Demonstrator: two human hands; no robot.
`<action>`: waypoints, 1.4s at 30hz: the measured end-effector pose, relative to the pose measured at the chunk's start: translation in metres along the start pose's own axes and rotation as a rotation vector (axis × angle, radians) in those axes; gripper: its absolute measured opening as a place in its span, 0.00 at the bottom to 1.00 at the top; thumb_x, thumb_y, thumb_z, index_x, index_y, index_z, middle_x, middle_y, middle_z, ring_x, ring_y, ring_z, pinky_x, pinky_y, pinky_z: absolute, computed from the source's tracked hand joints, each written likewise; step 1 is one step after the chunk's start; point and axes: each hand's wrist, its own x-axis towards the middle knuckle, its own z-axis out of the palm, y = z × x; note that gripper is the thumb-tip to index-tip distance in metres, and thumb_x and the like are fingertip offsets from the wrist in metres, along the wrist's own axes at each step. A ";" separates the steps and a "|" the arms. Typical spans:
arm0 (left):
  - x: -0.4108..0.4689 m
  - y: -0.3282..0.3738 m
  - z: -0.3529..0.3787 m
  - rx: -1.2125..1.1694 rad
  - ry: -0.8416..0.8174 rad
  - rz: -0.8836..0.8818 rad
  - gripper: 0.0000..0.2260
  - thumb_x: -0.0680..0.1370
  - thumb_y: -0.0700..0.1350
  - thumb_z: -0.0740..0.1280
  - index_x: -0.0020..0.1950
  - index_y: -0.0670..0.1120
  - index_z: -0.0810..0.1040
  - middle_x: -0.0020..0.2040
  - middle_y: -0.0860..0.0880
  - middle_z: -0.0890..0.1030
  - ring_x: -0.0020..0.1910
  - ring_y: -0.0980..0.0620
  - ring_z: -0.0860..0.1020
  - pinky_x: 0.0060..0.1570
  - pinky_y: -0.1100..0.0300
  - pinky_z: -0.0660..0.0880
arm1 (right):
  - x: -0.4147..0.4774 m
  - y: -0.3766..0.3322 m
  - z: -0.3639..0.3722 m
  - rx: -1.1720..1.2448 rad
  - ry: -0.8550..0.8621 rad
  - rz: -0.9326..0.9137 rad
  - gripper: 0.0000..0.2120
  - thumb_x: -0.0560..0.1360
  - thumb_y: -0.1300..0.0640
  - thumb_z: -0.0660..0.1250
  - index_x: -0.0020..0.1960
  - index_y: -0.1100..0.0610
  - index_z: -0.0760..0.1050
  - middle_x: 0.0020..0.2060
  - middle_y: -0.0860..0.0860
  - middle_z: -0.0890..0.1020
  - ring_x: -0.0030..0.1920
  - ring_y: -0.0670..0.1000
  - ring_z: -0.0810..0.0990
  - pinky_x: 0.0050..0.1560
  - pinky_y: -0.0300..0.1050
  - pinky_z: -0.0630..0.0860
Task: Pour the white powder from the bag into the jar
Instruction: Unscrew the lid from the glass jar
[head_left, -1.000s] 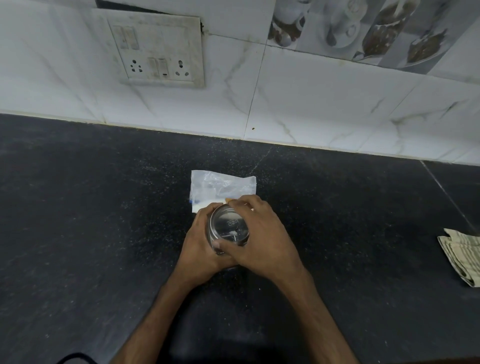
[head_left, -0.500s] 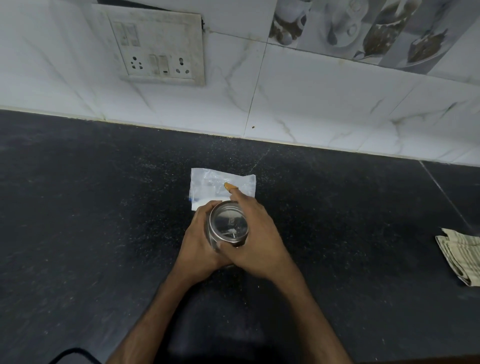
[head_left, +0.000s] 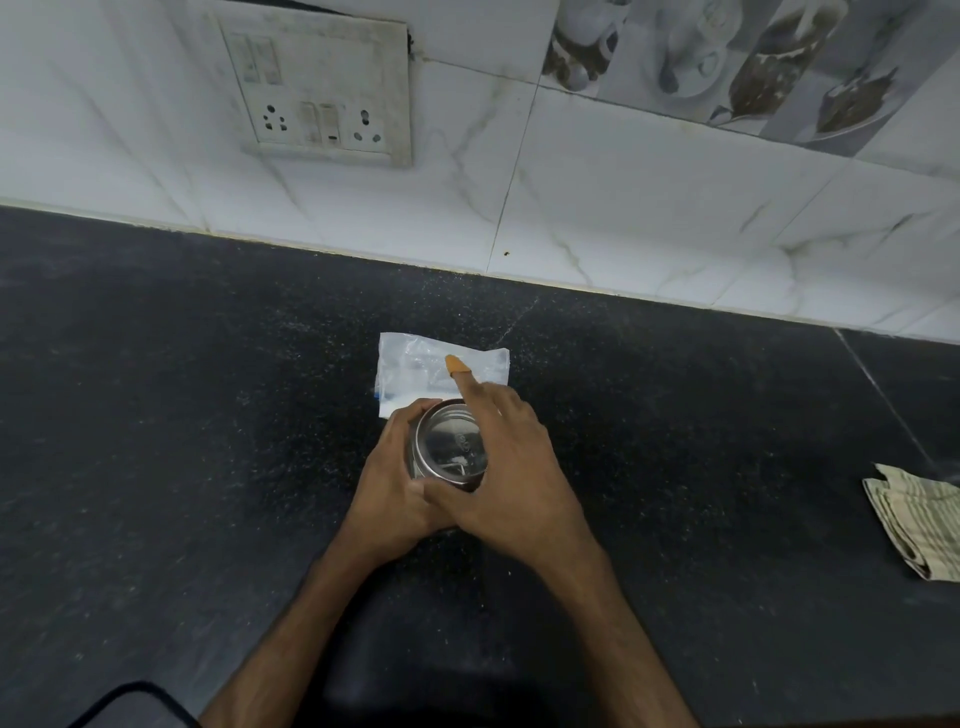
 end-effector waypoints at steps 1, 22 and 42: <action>0.000 -0.001 0.000 0.010 0.001 0.003 0.41 0.58 0.53 0.83 0.69 0.57 0.69 0.64 0.53 0.78 0.62 0.54 0.79 0.61 0.54 0.77 | 0.000 -0.002 0.002 0.017 0.014 -0.003 0.46 0.69 0.43 0.72 0.80 0.44 0.53 0.70 0.47 0.69 0.70 0.46 0.65 0.73 0.49 0.64; 0.002 -0.008 0.002 0.009 0.018 0.001 0.39 0.60 0.51 0.82 0.68 0.59 0.69 0.63 0.55 0.79 0.62 0.54 0.80 0.59 0.51 0.78 | 0.001 0.000 0.001 0.011 -0.010 -0.019 0.42 0.68 0.50 0.74 0.79 0.48 0.60 0.72 0.47 0.71 0.73 0.48 0.68 0.73 0.52 0.65; 0.001 -0.011 0.001 0.008 -0.006 -0.003 0.47 0.57 0.52 0.85 0.72 0.54 0.68 0.66 0.52 0.78 0.64 0.52 0.79 0.61 0.48 0.77 | 0.009 -0.001 -0.012 -0.056 -0.120 -0.053 0.43 0.69 0.50 0.76 0.79 0.50 0.61 0.72 0.47 0.72 0.70 0.46 0.71 0.72 0.46 0.67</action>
